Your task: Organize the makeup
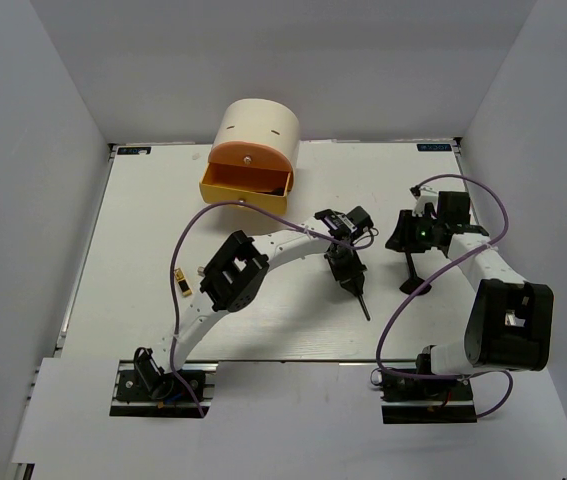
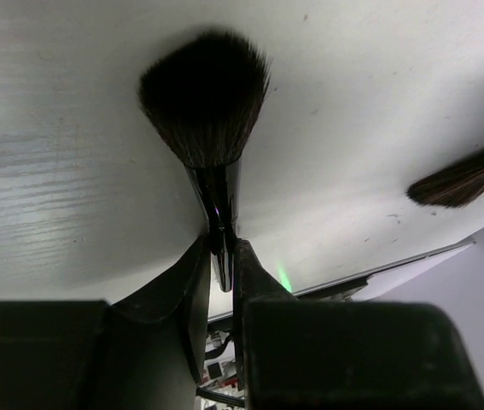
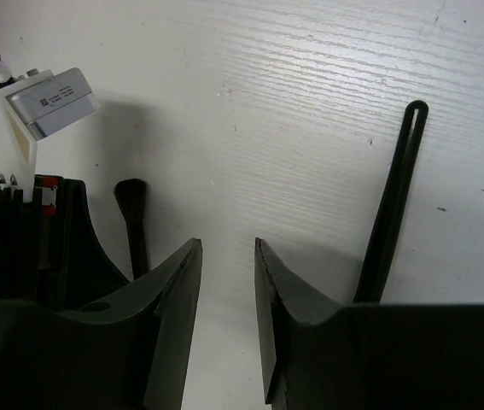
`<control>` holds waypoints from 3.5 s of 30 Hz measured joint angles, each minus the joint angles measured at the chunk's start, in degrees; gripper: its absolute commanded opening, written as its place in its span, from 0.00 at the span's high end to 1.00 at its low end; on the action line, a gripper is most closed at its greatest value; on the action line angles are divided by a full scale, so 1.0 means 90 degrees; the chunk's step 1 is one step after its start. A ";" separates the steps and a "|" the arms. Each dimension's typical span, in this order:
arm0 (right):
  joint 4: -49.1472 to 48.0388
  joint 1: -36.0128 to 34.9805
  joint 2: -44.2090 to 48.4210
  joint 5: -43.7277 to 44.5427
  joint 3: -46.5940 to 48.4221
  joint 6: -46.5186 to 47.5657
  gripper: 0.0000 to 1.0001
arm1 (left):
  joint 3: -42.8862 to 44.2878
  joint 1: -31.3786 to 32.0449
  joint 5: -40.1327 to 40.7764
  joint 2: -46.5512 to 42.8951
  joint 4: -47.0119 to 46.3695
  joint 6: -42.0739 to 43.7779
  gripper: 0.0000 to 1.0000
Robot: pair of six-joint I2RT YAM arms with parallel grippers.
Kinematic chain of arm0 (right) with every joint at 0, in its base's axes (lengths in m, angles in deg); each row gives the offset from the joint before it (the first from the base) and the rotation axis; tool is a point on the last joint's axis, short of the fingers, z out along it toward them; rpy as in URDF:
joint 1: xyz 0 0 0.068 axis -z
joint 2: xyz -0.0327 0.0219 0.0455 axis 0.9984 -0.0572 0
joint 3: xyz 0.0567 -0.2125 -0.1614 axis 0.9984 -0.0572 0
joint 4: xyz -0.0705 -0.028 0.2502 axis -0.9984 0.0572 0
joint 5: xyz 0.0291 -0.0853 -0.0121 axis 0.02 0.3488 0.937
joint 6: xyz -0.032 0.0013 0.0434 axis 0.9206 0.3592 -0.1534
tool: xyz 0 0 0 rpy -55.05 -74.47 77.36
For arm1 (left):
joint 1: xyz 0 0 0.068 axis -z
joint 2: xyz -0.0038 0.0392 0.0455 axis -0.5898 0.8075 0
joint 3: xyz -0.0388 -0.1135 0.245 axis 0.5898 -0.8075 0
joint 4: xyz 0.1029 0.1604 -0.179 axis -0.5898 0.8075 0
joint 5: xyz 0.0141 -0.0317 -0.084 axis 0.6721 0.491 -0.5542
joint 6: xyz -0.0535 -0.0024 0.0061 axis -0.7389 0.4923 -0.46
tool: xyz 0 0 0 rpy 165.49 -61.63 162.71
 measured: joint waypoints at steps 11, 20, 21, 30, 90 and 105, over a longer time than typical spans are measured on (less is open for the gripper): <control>0.0017 0.0000 0.0007 -0.0155 -0.0039 0.0141 0.64 | -0.0311 -0.0172 0.0197 -0.0262 0.0811 0.0641 0.74; 0.0024 0.0000 0.0119 -0.0165 -0.0063 0.0168 0.64 | -0.1037 -0.0481 0.0867 -0.0697 0.1625 0.1496 0.53; 0.0027 0.0000 0.0119 -0.0163 -0.0063 0.0170 0.64 | -0.1151 -0.0515 0.0918 -0.0753 0.1678 0.1557 0.51; 0.0080 0.0000 0.0121 -0.0075 -0.0063 0.0330 0.64 | -0.1676 -0.0619 0.0976 -0.1003 0.1751 0.1897 0.80; 0.0068 0.0129 0.0104 0.0925 0.0134 0.1149 0.54 | -0.4070 -0.3344 0.3638 -0.4690 -0.3645 -0.2892 0.74; 0.0036 0.0124 -0.0231 0.1515 0.0214 0.1290 0.46 | -0.4090 -0.3383 0.3169 -0.4864 -0.3701 -0.2708 0.61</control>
